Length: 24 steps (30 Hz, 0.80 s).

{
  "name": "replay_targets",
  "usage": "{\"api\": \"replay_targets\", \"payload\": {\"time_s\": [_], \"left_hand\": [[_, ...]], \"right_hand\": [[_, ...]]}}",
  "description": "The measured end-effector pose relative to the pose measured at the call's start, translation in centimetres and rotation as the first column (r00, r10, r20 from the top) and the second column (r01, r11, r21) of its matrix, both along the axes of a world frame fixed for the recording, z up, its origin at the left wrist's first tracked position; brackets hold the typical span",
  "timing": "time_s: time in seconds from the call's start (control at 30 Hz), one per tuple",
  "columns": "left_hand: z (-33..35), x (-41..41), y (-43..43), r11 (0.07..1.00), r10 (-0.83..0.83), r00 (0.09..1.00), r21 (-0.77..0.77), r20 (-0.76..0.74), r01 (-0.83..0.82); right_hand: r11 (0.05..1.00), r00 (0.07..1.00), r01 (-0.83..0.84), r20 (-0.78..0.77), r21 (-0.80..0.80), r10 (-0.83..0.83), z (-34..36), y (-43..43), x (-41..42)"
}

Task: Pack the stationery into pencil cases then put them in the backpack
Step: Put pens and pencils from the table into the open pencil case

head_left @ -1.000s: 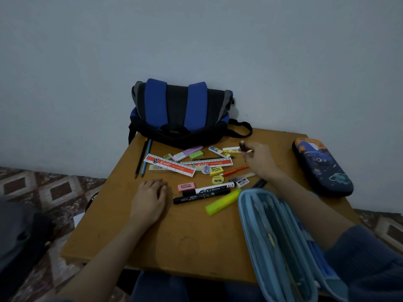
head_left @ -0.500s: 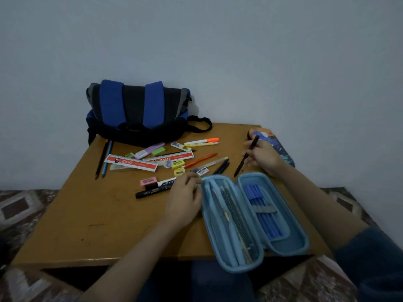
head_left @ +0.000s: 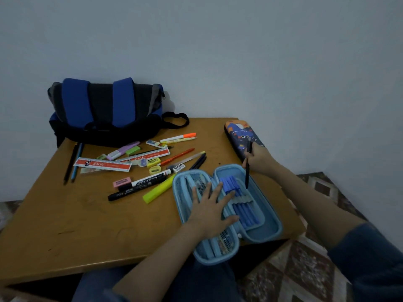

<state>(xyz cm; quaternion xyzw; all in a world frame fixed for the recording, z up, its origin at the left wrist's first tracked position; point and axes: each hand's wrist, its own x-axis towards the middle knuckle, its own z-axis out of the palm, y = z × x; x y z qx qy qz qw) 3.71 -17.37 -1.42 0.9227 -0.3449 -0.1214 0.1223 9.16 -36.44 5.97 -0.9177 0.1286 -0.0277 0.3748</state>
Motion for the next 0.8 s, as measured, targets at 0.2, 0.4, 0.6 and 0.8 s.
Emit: {"api": "replay_targets", "payload": {"time_s": [0.2,0.4,0.6,0.8], "left_hand": [[-1.0,-0.1,0.1,0.999,0.02,0.999,-0.033,0.049,-0.019],[-0.8,-0.2,0.0,0.999,0.026,0.998,-0.029,0.056,-0.025],[-0.6,-0.2,0.0,0.999,0.03,0.999,-0.022,0.041,-0.029],[-0.7,-0.3,0.0,0.999,0.03,0.998,-0.021,0.047,-0.029]], "right_hand": [[0.998,1.0,-0.014,-0.029,-0.058,0.012,-1.1,-0.3,0.5],[0.993,0.995,-0.093,0.034,-0.076,0.095,-1.5,0.1,0.9],[0.988,0.99,-0.132,0.04,-0.082,0.136,-2.4,0.1,1.0],[0.991,0.989,-0.125,-0.085,-0.052,0.12,-2.3,0.3,0.7]]}}
